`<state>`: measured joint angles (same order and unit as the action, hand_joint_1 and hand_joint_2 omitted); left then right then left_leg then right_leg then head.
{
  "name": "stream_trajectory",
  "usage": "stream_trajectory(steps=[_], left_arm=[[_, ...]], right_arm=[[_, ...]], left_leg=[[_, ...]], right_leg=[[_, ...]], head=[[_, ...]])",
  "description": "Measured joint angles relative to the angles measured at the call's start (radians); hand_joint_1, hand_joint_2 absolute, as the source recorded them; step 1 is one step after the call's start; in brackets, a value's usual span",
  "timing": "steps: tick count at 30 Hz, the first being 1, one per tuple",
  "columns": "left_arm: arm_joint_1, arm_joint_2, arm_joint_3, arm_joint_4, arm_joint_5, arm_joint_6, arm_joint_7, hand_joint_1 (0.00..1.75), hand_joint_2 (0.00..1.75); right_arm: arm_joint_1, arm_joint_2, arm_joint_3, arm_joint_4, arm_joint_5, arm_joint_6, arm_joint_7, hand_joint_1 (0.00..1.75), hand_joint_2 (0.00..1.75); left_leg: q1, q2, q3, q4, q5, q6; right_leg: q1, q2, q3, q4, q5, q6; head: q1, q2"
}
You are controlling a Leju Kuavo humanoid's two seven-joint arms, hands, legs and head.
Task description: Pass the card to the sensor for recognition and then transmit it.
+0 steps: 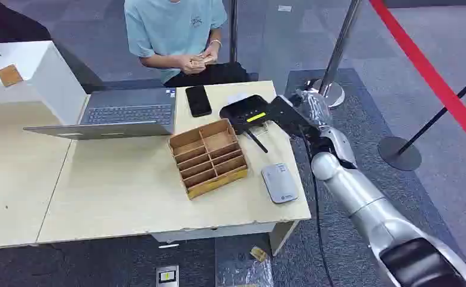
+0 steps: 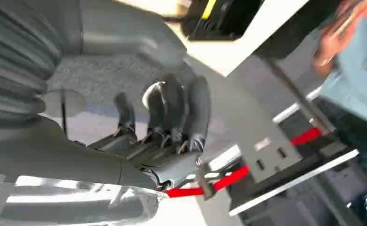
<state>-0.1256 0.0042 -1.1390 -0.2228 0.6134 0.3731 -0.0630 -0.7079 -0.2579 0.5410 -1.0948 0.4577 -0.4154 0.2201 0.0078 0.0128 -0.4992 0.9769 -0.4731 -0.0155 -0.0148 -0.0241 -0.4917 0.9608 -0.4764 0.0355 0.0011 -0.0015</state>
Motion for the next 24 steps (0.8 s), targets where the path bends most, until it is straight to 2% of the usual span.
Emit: stream_trajectory(steps=[1,2,3,4,12,13,15,16,17,18,19,20,22,23,24], left_arm=[[0.0,0.0,-0.004,0.0,0.0,0.0,0.002,0.0,1.75],[0.0,0.0,-0.005,0.0,-0.001,0.0,0.005,0.0,1.75],[0.0,0.0,-0.006,0.0,-0.002,0.0,0.006,0.0,1.75],[0.0,0.0,-0.008,0.0,-0.003,0.0,0.007,0.0,1.75],[0.0,-0.003,-0.011,0.0,-0.006,0.002,0.004,0.0,1.75],[0.0,-0.003,-0.011,0.0,-0.006,0.002,0.004,0.0,1.75],[0.001,-0.003,-0.011,0.0,-0.006,0.003,0.004,0.0,1.75],[0.001,-0.003,-0.011,0.0,-0.006,0.003,0.004,0.0,1.75],[0.001,-0.003,-0.011,0.0,-0.006,0.003,0.003,0.0,1.75],[0.001,-0.003,-0.011,0.0,-0.006,0.003,0.002,0.0,1.75],[0.001,-0.003,-0.011,0.0,-0.006,0.003,0.002,0.0,1.75],[0.001,-0.003,-0.011,0.0,-0.006,0.004,0.001,0.0,1.75],[0.001,-0.003,-0.011,0.0,-0.006,0.005,-0.001,0.0,1.75],[0.001,-0.003,-0.011,0.0,-0.006,0.006,-0.002,0.0,1.75],[0.001,-0.003,-0.011,0.0,-0.006,0.006,-0.002,0.0,1.75]], right_arm=[[-0.004,0.007,0.008,0.004,0.002,0.002,0.0,1.38,1.75],[-0.008,0.014,0.014,0.008,0.002,0.008,-0.001,0.17,1.75],[-0.011,0.022,0.019,0.011,0.001,0.016,-0.004,0.17,1.75],[-0.014,0.027,0.024,0.014,-0.003,0.019,-0.01,0.0,1.75],[-0.025,0.072,0.056,0.048,-0.015,0.013,-0.042,0.0,1.75],[-0.025,0.074,0.059,0.051,-0.015,0.014,-0.042,1.75,1.75],[-0.026,0.079,0.064,0.058,-0.015,0.014,-0.043,1.75,1.75],[-0.027,0.081,0.066,0.061,-0.015,0.015,-0.043,0.0,1.75],[-0.028,0.082,0.069,0.064,-0.017,0.017,-0.045,1.61,1.75],[-0.028,0.085,0.071,0.067,-0.017,0.018,-0.046,1.75,1.75],[-0.029,0.087,0.072,0.07,-0.017,0.017,-0.047,1.5,1.75],[-0.03,0.089,0.073,0.074,-0.018,0.016,-0.05,0.0,1.75],[-0.031,0.094,0.076,0.079,-0.019,0.012,-0.056,1.75,1.75],[-0.032,0.096,0.077,0.082,-0.015,0.006,-0.059,1.75,1.75],[-0.032,0.098,0.08,0.084,-0.009,0.006,-0.061,0.0,1.75]], left_leg=[[0.0,0.0,0.0,0.0,0.0,0.0],[0.0,0.0,0.0,0.0,0.0,0.0],[0.0,0.0,0.0,0.0,0.0,0.0],[0.0,0.0,0.0,0.0,0.0,0.0],[0.0,0.0,0.0,0.0,0.0,0.0],[0.0,0.0,0.0,0.0,0.0,0.0],[0.0,0.0,0.0,0.0,0.0,0.0],[0.0,0.0,0.0,0.0,0.0,0.0],[0.0,0.0,0.0,0.0,0.0,0.0],[0.0,0.0,0.0,0.0,0.0,0.0],[0.0,0.0,0.0,0.0,0.0,0.0],[0.0,0.0,0.0,0.0,0.0,0.0],[0.0,0.0,0.0,0.0,0.0,0.0],[0.0,0.0,0.0,0.0,0.0,0.0],[0.0,0.0,0.0,0.0,0.0,0.0]], right_leg=[[0.0,0.0,0.0,0.0,0.0,0.0],[0.0,0.0,0.0,0.0,0.0,0.0],[0.0,0.0,0.0,0.0,0.0,0.0],[0.0,0.0,0.0,0.0,0.0,0.0],[0.0,0.0,0.0,0.0,0.0,0.0],[0.0,0.0,0.0,0.0,0.0,0.0],[0.0,0.0,0.0,0.0,0.0,0.0],[0.0,0.0,0.0,0.0,0.0,0.0],[0.0,0.0,0.0,0.0,0.0,0.0],[0.0,0.0,0.0,0.0,0.0,0.0],[0.0,0.0,0.0,0.0,0.0,0.0],[0.0,0.0,0.0,0.0,0.0,0.0],[0.0,0.0,0.0,0.0,0.0,0.0],[0.0,0.0,0.0,0.0,0.0,0.0],[0.0,0.0,0.0,0.0,0.0,0.0]], head=[[0.0,0.0],[0.0,0.0],[0.0,0.0],[0.0,0.0],[0.0,0.0],[0.0,0.0],[0.0,0.0],[0.0,0.0],[0.0,0.0],[0.0,0.0],[0.0,0.0],[0.0,0.0],[0.0,0.0],[0.0,0.0],[0.0,0.0]])
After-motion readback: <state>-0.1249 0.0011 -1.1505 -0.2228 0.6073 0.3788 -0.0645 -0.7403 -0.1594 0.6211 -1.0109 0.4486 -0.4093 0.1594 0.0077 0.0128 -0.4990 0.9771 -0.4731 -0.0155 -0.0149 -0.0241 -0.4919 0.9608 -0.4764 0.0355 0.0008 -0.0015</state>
